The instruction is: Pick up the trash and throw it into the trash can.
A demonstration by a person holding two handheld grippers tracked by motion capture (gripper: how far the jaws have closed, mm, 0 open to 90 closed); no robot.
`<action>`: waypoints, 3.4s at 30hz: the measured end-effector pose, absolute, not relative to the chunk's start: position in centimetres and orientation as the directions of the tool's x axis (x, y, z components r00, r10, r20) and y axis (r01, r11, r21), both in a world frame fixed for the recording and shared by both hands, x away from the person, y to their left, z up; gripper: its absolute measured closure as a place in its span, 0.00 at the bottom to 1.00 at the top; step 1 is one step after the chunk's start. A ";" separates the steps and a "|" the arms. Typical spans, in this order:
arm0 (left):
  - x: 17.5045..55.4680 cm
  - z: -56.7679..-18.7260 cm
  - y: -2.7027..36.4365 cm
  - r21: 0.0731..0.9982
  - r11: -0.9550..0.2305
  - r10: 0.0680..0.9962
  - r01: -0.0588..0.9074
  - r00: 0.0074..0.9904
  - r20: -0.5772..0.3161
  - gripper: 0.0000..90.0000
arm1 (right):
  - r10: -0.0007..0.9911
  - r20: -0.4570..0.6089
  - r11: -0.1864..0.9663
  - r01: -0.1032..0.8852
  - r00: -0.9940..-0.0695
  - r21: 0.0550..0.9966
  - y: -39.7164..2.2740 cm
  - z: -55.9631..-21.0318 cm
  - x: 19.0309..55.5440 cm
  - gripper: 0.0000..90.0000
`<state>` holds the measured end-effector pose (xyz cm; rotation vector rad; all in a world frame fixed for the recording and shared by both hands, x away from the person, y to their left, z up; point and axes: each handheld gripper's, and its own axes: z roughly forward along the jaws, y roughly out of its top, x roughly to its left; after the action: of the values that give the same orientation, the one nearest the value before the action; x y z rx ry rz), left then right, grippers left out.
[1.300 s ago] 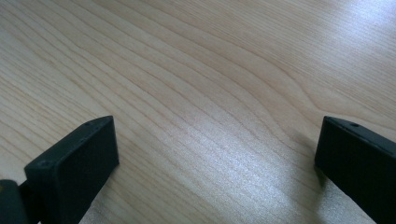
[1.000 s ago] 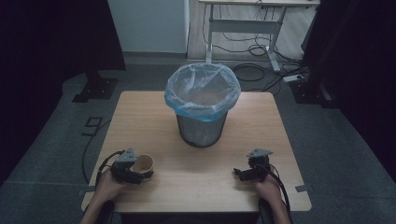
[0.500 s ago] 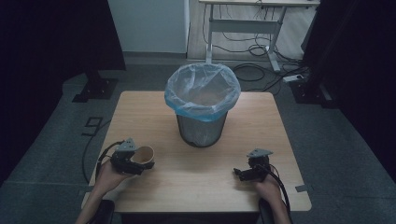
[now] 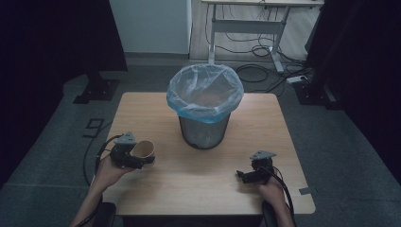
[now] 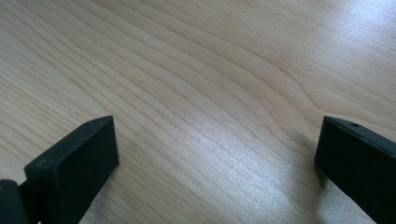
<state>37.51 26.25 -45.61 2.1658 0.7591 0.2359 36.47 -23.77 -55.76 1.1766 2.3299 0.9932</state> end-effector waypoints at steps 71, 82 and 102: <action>44.5 -30.7 22.6 0.762 -0.493 0.588 0.419 0.806 -0.063 0.28 | 0.802 0.003 0.414 0.559 -0.598 0.718 -23.8 -55.7 36.5 0.00; 45.2 -28.4 22.2 0.764 -0.489 0.590 0.420 0.805 -0.064 0.28 | 0.802 0.004 0.413 0.559 -0.597 0.719 -23.8 -55.7 36.5 0.00; 46.5 -23.9 19.4 0.769 -0.500 0.576 0.397 0.816 -0.047 0.28 | 0.802 0.005 0.413 0.560 -0.597 0.718 -23.8 -55.7 36.5 0.00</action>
<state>46.52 19.38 -23.88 2.1619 0.7125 0.2724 36.48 -23.79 -55.75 1.1746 2.3324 0.9914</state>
